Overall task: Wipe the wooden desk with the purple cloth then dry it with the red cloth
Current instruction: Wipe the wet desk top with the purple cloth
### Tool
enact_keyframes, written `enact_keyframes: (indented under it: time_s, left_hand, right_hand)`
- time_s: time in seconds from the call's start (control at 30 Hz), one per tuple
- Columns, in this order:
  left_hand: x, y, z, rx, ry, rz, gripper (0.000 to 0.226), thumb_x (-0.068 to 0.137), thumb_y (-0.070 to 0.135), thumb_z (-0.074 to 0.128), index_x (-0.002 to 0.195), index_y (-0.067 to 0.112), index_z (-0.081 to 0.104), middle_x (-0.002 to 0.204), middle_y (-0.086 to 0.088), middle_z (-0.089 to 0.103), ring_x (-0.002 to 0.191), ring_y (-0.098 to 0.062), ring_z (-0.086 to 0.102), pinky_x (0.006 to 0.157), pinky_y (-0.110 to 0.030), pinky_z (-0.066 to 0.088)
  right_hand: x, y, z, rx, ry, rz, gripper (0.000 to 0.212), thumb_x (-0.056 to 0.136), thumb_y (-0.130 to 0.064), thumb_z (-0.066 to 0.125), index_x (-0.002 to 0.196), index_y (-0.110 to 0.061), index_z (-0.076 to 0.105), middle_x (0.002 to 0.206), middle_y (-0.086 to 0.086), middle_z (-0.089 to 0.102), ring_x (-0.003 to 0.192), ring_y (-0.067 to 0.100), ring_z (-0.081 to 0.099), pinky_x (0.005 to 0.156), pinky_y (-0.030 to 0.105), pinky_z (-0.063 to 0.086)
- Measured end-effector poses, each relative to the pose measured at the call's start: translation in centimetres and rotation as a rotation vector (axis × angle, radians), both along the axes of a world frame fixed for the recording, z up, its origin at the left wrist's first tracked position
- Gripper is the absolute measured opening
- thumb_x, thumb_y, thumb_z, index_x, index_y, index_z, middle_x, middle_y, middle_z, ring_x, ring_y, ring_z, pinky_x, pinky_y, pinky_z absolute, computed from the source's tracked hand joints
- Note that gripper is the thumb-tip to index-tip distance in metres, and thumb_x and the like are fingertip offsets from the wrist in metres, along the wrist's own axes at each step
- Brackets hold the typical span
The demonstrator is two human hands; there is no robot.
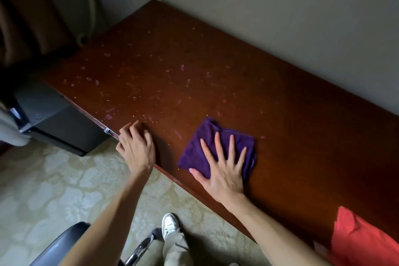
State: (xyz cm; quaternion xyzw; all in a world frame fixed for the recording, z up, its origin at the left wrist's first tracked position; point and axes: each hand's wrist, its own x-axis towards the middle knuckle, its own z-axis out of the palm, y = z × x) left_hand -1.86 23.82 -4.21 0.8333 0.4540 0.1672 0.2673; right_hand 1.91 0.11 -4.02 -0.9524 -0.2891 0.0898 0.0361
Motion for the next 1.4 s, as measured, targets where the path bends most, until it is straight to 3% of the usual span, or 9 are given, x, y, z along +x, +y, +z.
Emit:
enact_keyframes:
  time_s: [0.2,0.37,0.63,0.77,0.9,1.0,1.13,1.23,1.4]
  left_hand:
    - [0.3,0.6,-0.6,-0.008,-0.067,-0.007,0.032,0.104,0.025,0.050,0.134,0.017,0.057,0.134,-0.008,0.048,0.131,-0.023,0.044,0.109,-0.040,0.024]
    - [0.3,0.3,0.1,0.026,-0.065,-0.120,0.034,0.104,0.027,0.052,0.137,0.016,0.054,0.134,-0.007,0.048,0.128,-0.022,0.044,0.109,-0.044,0.029]
    - [0.8,-2.3,1.3,-0.022,-0.059,-0.258,0.037,0.105,0.031,0.048,0.140,0.022,0.052,0.137,-0.005,0.045,0.126,-0.025,0.043,0.108,-0.048,0.032]
    - [0.7,-5.8,0.4,0.087,0.051,-0.539,0.049,0.100,0.043,0.040,0.145,0.028,0.050,0.145,-0.004,0.046,0.132,-0.024,0.045,0.107,-0.046,0.033]
    - [2.1,-8.4,-1.3,0.253,0.103,-0.807,0.052,0.101,0.042,0.039,0.150,0.028,0.050,0.153,-0.009,0.049,0.144,-0.024,0.045,0.119,-0.042,0.026]
    - [3.3,-8.0,-2.0,0.306,0.128,-0.864,0.051,0.102,0.042,0.039,0.151,0.032,0.048,0.154,-0.009,0.048,0.146,-0.020,0.043,0.123,-0.043,0.025]
    - [3.2,-7.9,-2.1,0.327,0.156,-0.883,0.053,0.104,0.041,0.035,0.156,0.034,0.041,0.158,-0.009,0.044,0.151,-0.021,0.037,0.126,-0.046,0.021]
    - [3.2,-8.0,-1.8,0.313,0.174,-0.874,0.054,0.105,0.042,0.034,0.158,0.036,0.037,0.161,-0.008,0.041,0.154,-0.018,0.031,0.128,-0.043,0.014]
    - [3.3,-7.9,-2.0,0.289,0.161,-0.877,0.054,0.105,0.043,0.036,0.158,0.037,0.036,0.164,-0.004,0.036,0.156,-0.014,0.025,0.129,-0.040,0.010]
  right_hand:
    - [8.7,15.4,-0.3,0.047,-0.003,0.074,0.090,0.090,-0.090,0.020,0.167,-0.045,0.005,0.178,0.005,-0.001,0.161,0.046,-0.007,0.117,0.079,-0.003]
    - [11.5,17.8,-0.4,0.028,-0.017,0.074,0.091,0.089,-0.091,0.018,0.167,-0.044,0.008,0.178,0.004,0.003,0.161,0.044,-0.005,0.120,0.077,-0.003]
    - [3.7,2.6,0.1,0.070,-0.050,-0.040,0.087,0.092,-0.088,0.030,0.166,-0.045,0.016,0.177,0.000,0.012,0.163,0.035,0.007,0.122,0.074,0.013]
    - [-3.8,-9.6,0.0,0.008,-0.116,-0.174,0.088,0.089,-0.087,0.042,0.163,-0.041,0.033,0.174,0.002,0.025,0.160,0.038,0.023,0.118,0.074,0.025]
    - [-4.7,-14.2,-0.5,-0.057,-0.153,-0.163,0.092,0.077,-0.089,0.050,0.155,-0.040,0.049,0.170,0.006,0.036,0.154,0.041,0.035,0.113,0.075,0.032]
    - [-1.2,-13.7,-0.7,-0.011,-0.135,-0.086,0.091,0.078,-0.092,0.050,0.156,-0.045,0.045,0.171,0.008,0.032,0.158,0.042,0.025,0.116,0.075,0.026]
    - [8.7,-12.3,-0.5,0.045,-0.086,-0.026,0.091,0.082,-0.096,0.028,0.163,-0.054,0.020,0.177,-0.002,0.013,0.163,0.031,0.009,0.123,0.072,0.016]
    - [19.9,-9.5,-0.1,0.059,-0.049,-0.120,0.093,0.079,-0.099,0.019,0.162,-0.057,0.016,0.177,-0.006,0.009,0.164,0.027,0.006,0.124,0.070,0.013]
    - [36.0,-4.7,0.8,0.083,-0.018,-0.297,0.090,0.083,-0.096,0.022,0.163,-0.055,0.013,0.178,-0.002,0.006,0.164,0.029,0.001,0.127,0.067,0.001]
